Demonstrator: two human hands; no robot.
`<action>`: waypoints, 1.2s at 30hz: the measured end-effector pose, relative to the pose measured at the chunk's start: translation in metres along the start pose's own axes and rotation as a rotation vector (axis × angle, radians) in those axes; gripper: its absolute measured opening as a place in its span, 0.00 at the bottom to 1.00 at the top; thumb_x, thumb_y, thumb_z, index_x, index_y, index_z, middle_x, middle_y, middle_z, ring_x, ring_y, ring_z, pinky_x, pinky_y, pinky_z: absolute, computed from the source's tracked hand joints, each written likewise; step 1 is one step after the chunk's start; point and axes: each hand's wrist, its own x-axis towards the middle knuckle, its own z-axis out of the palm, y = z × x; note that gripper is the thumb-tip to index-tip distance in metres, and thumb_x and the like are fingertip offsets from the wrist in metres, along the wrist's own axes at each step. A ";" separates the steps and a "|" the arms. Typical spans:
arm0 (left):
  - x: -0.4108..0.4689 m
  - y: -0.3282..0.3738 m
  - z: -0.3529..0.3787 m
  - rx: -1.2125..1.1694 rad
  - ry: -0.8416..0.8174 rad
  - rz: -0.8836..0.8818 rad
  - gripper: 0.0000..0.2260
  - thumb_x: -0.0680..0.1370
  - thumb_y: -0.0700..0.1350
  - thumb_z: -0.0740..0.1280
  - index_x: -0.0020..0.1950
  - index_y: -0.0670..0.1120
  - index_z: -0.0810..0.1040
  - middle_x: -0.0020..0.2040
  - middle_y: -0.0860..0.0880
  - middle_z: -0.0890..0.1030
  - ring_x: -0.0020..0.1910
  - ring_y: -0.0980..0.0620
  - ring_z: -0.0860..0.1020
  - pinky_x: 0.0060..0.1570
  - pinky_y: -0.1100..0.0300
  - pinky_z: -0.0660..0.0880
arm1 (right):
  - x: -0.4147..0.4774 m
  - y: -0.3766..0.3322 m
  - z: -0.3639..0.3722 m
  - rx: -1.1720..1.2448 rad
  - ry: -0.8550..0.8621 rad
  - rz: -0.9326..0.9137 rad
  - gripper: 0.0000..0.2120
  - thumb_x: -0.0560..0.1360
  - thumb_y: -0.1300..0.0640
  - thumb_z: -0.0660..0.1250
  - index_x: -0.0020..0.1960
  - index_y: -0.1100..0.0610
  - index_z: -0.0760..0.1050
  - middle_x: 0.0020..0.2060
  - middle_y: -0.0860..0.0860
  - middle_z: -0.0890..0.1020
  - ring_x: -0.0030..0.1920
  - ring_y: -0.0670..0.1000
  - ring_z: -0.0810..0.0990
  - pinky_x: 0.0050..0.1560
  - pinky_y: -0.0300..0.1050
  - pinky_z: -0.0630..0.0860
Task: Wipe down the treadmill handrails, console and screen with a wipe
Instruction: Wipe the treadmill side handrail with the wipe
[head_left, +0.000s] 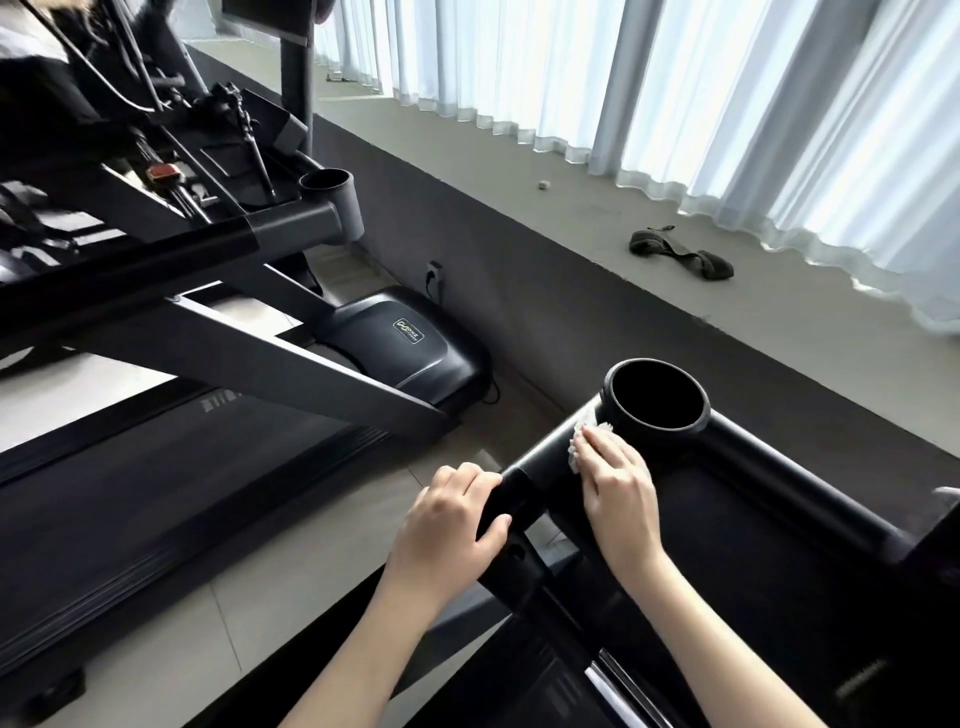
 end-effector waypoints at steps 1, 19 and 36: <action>0.000 0.000 0.000 0.001 0.002 0.001 0.15 0.73 0.51 0.67 0.58 0.47 0.78 0.50 0.55 0.77 0.49 0.53 0.75 0.48 0.57 0.77 | -0.004 0.000 -0.002 0.031 -0.010 0.033 0.12 0.74 0.65 0.67 0.56 0.64 0.82 0.56 0.57 0.82 0.58 0.56 0.80 0.63 0.41 0.69; 0.000 0.002 -0.001 0.026 0.024 0.017 0.19 0.73 0.55 0.59 0.55 0.45 0.79 0.48 0.53 0.78 0.46 0.52 0.77 0.42 0.58 0.78 | -0.013 -0.030 -0.011 0.140 0.029 0.301 0.09 0.68 0.68 0.75 0.48 0.63 0.84 0.46 0.54 0.85 0.48 0.55 0.83 0.52 0.37 0.72; -0.001 0.002 -0.005 -0.013 -0.031 -0.010 0.15 0.74 0.49 0.69 0.58 0.45 0.78 0.49 0.52 0.78 0.48 0.50 0.76 0.45 0.57 0.76 | -0.016 -0.027 -0.014 0.068 -0.039 0.199 0.04 0.67 0.67 0.77 0.41 0.63 0.83 0.39 0.52 0.83 0.42 0.55 0.81 0.43 0.33 0.72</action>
